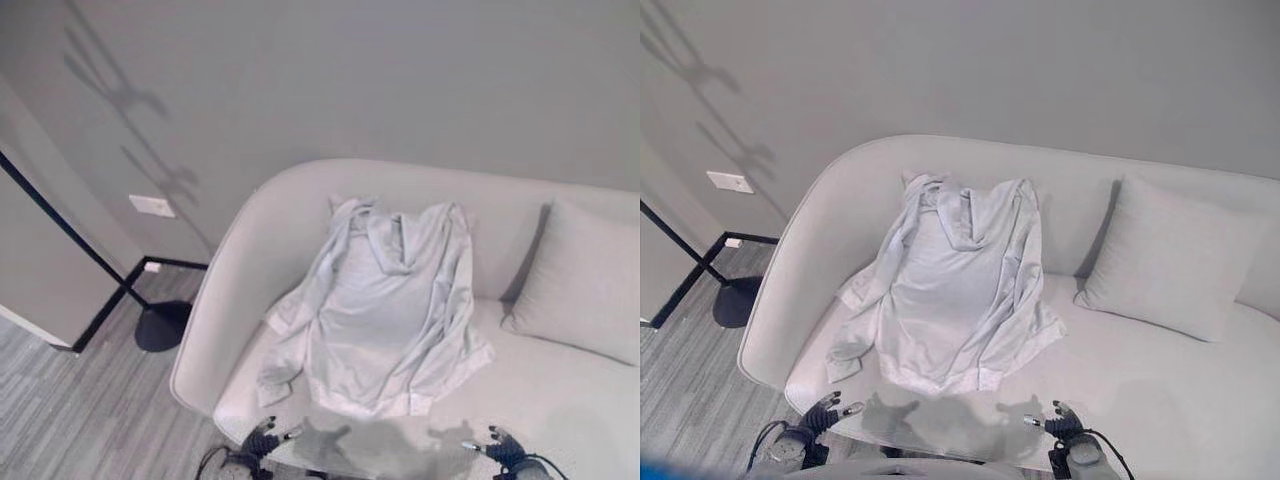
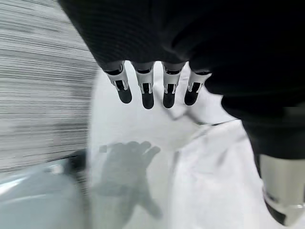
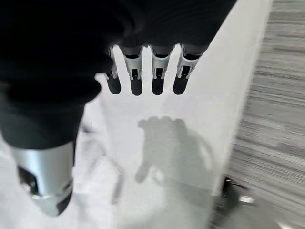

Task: Hang the clothes on the sofa on the clothes rack.

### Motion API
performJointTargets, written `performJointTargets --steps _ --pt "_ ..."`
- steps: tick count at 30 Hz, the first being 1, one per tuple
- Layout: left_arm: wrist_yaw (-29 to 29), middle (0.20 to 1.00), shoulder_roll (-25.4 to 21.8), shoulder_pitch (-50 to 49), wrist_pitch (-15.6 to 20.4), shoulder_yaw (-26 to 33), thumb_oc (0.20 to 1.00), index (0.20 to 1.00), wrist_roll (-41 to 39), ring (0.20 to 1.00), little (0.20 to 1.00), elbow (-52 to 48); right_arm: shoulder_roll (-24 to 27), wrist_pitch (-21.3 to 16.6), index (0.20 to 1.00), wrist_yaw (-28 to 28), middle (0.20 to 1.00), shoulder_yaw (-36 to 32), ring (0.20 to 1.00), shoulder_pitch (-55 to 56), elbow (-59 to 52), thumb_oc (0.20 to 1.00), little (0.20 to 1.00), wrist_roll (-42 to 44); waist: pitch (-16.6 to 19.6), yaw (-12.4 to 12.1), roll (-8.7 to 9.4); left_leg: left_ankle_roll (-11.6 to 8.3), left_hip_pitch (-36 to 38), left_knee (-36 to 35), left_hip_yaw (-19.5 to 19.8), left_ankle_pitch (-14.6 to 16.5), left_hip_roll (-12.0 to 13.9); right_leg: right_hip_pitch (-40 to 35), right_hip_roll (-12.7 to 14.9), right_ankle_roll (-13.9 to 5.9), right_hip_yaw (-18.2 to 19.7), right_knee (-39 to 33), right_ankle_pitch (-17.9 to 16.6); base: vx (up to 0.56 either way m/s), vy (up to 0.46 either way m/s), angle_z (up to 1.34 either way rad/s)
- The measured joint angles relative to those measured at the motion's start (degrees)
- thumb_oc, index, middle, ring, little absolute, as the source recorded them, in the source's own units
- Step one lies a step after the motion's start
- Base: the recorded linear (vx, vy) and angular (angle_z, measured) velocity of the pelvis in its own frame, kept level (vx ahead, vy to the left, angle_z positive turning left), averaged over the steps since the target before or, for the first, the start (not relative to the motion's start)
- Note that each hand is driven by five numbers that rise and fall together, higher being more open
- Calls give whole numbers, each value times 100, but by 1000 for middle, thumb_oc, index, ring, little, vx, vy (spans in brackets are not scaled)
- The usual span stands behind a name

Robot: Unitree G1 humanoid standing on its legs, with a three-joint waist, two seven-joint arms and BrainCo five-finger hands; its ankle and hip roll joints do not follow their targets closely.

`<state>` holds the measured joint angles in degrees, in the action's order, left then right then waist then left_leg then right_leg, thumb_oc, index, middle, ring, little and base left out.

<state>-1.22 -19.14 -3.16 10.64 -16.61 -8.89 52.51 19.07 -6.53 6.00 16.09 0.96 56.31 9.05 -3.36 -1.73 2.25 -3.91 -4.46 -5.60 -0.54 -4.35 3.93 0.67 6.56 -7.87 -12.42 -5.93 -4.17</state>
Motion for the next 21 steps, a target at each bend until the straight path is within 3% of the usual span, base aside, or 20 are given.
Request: performJointTargets --steps 5,12,16,21 --pt "12 1000 -520 -184 43 212 1000 1000 -11 1000 1000 -1273 319 -16 1000 42 1000 -57 1000 102 -1008 1000 1000 -18 -40 -1 -40 9 120 -1 -22 -98 -17 -113 16 31 21 -1 -6 5 4 -1" --pt "-125 1000 -870 210 61 627 1000 1000 -208 1000 1000 -2086 582 -121 1000 97 1000 -218 1000 -221 -1858 1000 1000 -155 -84 5 -42 -7 214 -2 -39 -119 -32 -202 27 44 32 -2 -26 -4 5 -2" --pt "-173 1000 -869 579 0 531 1000 1000 -203 1000 1000 -2086 591 -77 1000 105 1000 -111 1000 -679 -1945 1000 1000 -242 -95 18 -33 -38 267 -3 -80 -97 -18 -225 21 1 78 -2 6 -9 -2 -6" --pt "-457 1000 -875 1669 -59 -54 1000 1000 -202 1000 1000 -2014 631 5 1000 204 1000 345 1000 -1674 -1938 1000 1000 -252 -194 4 -28 -30 255 -3 -129 -104 -4 -180 8 7 163 -2 -28 -85 -10 -6"
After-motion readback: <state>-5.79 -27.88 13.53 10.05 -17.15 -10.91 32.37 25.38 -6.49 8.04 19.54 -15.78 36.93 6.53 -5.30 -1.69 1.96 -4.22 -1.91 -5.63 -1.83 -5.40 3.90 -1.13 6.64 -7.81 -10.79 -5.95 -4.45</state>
